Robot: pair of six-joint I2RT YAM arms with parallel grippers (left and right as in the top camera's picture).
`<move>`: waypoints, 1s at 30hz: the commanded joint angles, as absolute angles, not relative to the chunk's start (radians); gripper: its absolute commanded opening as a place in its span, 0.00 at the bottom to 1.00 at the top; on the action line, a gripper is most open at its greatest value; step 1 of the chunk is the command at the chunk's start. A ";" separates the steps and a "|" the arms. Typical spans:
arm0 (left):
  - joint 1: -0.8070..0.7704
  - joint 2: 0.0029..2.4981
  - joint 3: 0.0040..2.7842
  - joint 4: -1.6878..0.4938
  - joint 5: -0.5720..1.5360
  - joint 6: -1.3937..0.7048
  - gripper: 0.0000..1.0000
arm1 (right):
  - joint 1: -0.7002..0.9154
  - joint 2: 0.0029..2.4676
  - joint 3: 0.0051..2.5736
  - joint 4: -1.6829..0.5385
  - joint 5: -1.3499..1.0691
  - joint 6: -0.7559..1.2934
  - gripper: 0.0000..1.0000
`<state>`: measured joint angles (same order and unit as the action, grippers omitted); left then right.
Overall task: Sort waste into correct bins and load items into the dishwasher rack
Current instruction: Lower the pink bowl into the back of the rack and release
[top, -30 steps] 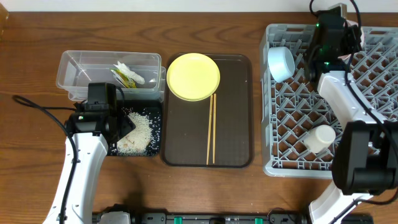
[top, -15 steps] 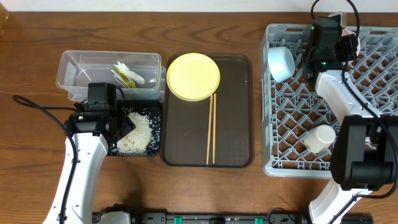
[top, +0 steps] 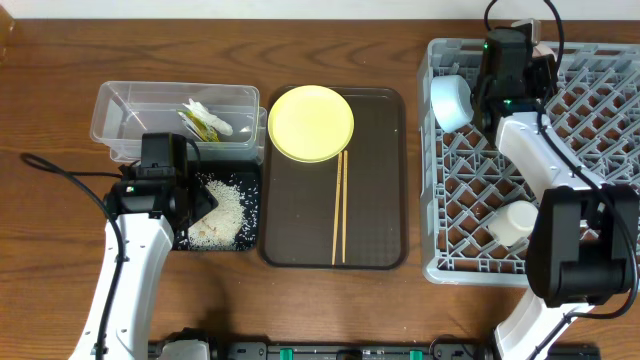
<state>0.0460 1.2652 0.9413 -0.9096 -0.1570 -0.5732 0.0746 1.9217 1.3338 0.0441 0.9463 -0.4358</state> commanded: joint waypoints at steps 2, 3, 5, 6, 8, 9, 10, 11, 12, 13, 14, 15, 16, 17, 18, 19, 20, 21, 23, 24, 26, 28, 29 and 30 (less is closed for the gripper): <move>0.051 1.261 0.950 -0.912 -0.166 -0.581 0.83 | 0.078 1.938 1.329 0.135 1.076 -0.450 0.01; 0.051 1.261 0.950 -0.912 -0.166 -0.581 0.83 | 0.077 1.938 1.329 0.171 1.103 -0.474 0.01; 0.051 1.261 0.950 -0.912 -0.166 -0.581 0.83 | 0.076 1.938 1.329 0.234 1.130 -0.530 0.01; 0.051 1.261 0.950 -0.912 -0.166 -0.582 0.83 | 0.075 1.938 1.329 0.249 1.129 -0.551 0.01; 0.051 1.261 0.950 -0.912 -0.166 -0.582 0.83 | 0.072 1.938 1.329 0.255 1.129 -0.563 0.01; 0.051 1.261 0.950 -0.912 -0.166 -0.582 0.83 | 0.070 1.938 1.329 0.251 1.128 -0.563 0.01; 0.051 1.261 0.950 -0.912 -0.166 -0.581 0.83 | 0.068 1.943 1.329 0.248 1.128 -0.563 0.01; 0.051 1.261 0.950 -0.912 -0.166 -0.582 0.83 | 0.065 1.946 1.329 0.243 1.128 -0.563 0.01; 0.051 1.261 0.950 -0.912 -0.166 -0.581 0.83 | 0.064 1.951 1.329 0.239 1.127 -0.563 0.01; 0.051 1.261 0.950 -0.912 -0.166 -0.581 0.83 | 0.062 1.957 1.329 0.234 1.128 -0.563 0.01; 0.051 1.261 0.950 -0.912 -0.166 -0.581 0.83 | 0.062 1.965 1.329 0.234 1.129 -0.564 0.01; 0.051 1.261 0.950 -0.912 -0.166 -0.582 0.83 | 0.062 1.970 1.329 0.230 1.129 -0.564 0.01; 0.051 1.261 0.950 -0.912 -0.166 -0.581 0.83 | 0.062 1.978 1.329 0.228 1.129 -0.564 0.01; 0.051 1.261 0.950 -0.912 -0.166 -0.581 0.83 | 0.064 1.984 1.329 0.226 1.129 -0.563 0.01; 0.051 1.261 0.950 -0.912 -0.166 -0.581 0.83 | 0.066 1.993 1.329 0.224 1.129 -0.562 0.01; 0.051 1.261 0.950 -0.912 -0.166 -0.581 0.83 | 0.067 1.997 1.329 0.224 1.129 -0.563 0.01; 0.051 1.261 0.950 -0.912 -0.166 -0.581 0.83 | 0.070 2.002 1.329 0.224 1.129 -0.562 0.01; 0.051 1.261 0.950 -0.913 -0.166 -0.581 0.83 | 0.073 2.008 1.329 0.224 1.129 -0.562 0.01; 0.051 1.261 0.950 -0.913 -0.166 -0.581 0.83 | 0.083 2.015 1.329 0.224 1.129 -0.562 0.01; 0.051 1.261 0.950 -0.912 -0.166 -0.581 0.83 | 0.086 2.015 1.329 0.222 1.129 -0.562 0.01; 0.051 1.261 0.950 -0.912 -0.166 -0.581 0.83 | 0.097 2.015 1.329 0.216 1.128 -0.553 0.01; 0.051 1.261 0.950 -0.913 -0.166 -0.581 0.83 | 0.110 2.015 1.329 0.215 1.134 -0.551 0.01; 0.051 1.261 0.950 -0.913 -0.166 -0.582 0.83 | 0.118 2.015 1.329 0.214 1.145 -0.551 0.01; 0.051 1.261 0.950 -0.912 -0.166 -0.581 0.83 | 0.128 2.015 1.329 0.212 1.163 -0.551 0.01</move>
<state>0.0460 1.2652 0.9413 -0.9096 -0.1570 -0.5732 0.0921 2.0041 1.3289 0.2214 1.1206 -0.5571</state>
